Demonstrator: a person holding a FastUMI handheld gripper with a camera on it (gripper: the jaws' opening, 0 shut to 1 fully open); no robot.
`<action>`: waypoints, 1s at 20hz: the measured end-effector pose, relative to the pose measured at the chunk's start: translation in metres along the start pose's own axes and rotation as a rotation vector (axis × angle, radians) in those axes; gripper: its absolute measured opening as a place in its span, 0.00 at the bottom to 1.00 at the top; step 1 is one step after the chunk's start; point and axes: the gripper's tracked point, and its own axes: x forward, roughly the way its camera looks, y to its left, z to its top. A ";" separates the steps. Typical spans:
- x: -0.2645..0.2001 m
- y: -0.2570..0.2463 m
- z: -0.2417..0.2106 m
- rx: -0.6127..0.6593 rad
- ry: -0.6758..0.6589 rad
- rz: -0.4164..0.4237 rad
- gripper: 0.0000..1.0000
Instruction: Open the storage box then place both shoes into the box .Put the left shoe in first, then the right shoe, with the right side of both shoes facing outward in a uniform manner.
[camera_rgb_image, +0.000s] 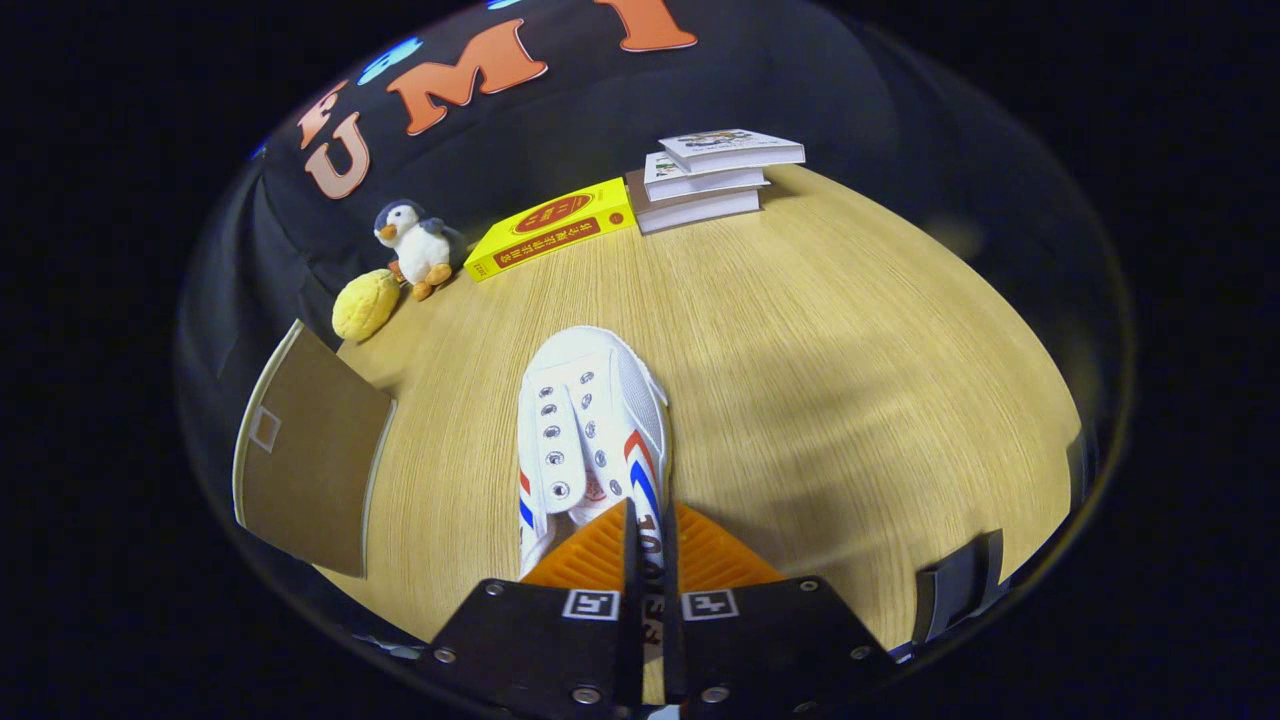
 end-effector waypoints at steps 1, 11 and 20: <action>-0.001 0.000 0.004 0.018 -0.015 -0.008 0.04; -0.057 0.088 0.054 0.141 -0.145 0.006 0.01; -0.109 0.230 0.058 0.159 -0.173 0.050 0.01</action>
